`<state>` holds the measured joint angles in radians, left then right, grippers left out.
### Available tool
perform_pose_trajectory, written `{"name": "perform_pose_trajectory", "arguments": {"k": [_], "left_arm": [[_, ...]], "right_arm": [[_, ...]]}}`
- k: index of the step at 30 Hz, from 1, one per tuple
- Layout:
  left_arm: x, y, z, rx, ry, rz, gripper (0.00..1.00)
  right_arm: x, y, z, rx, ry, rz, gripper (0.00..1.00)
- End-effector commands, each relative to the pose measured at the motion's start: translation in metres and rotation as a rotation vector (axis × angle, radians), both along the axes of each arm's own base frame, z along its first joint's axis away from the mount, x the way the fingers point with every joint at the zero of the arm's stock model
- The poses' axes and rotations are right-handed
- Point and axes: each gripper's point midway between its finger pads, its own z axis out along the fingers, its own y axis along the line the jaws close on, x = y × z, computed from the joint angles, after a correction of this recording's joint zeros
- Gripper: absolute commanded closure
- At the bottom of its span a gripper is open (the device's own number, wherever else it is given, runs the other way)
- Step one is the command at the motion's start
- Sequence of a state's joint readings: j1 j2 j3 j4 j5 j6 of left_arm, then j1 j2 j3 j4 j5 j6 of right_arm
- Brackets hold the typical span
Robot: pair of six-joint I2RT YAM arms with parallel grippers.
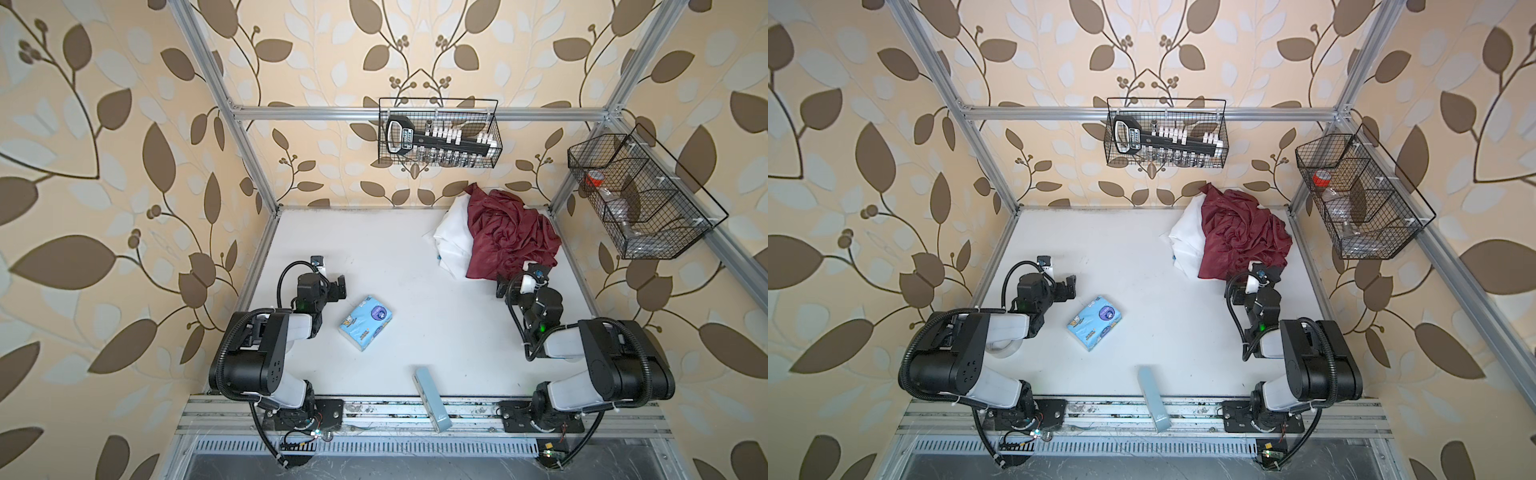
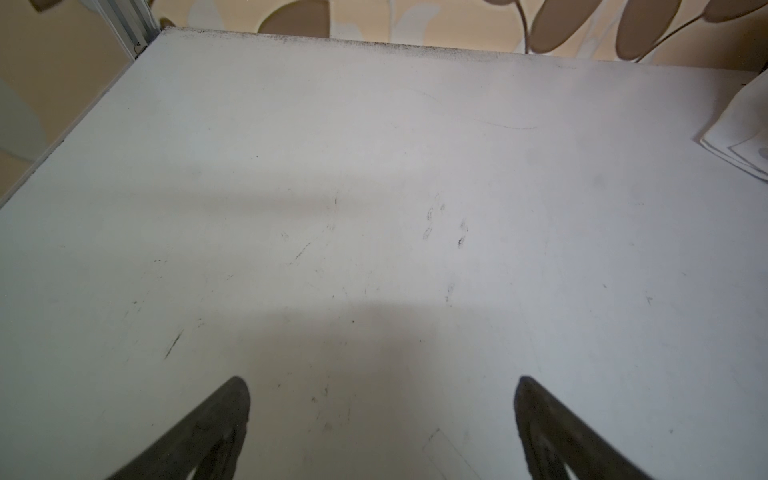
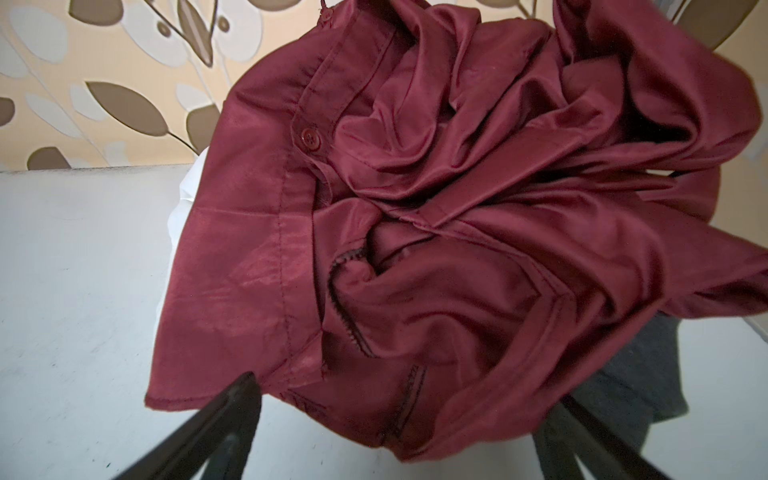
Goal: Pick out a specific cloth from the pile
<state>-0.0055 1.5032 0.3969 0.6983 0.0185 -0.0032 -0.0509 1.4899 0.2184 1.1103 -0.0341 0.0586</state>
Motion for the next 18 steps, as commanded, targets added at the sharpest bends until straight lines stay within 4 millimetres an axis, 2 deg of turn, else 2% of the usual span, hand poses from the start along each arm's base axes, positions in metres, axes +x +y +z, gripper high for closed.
{"name": "perform_pose_trajectory", "arguments": {"k": [1,14,18], "left_arm": [[0.004,0.000,0.006,0.007,-0.018,-0.008,0.01],[0.003,0.000,0.008,0.008,-0.028,-0.010,0.01],[0.003,0.002,0.035,0.003,-0.004,0.010,0.01]], "right_arm": [[0.007,0.001,0.007,-0.007,-0.021,0.005,0.00],[0.006,-0.003,0.009,-0.014,-0.027,-0.032,0.00],[0.012,-0.010,0.026,-0.036,0.000,-0.103,0.02]]}}
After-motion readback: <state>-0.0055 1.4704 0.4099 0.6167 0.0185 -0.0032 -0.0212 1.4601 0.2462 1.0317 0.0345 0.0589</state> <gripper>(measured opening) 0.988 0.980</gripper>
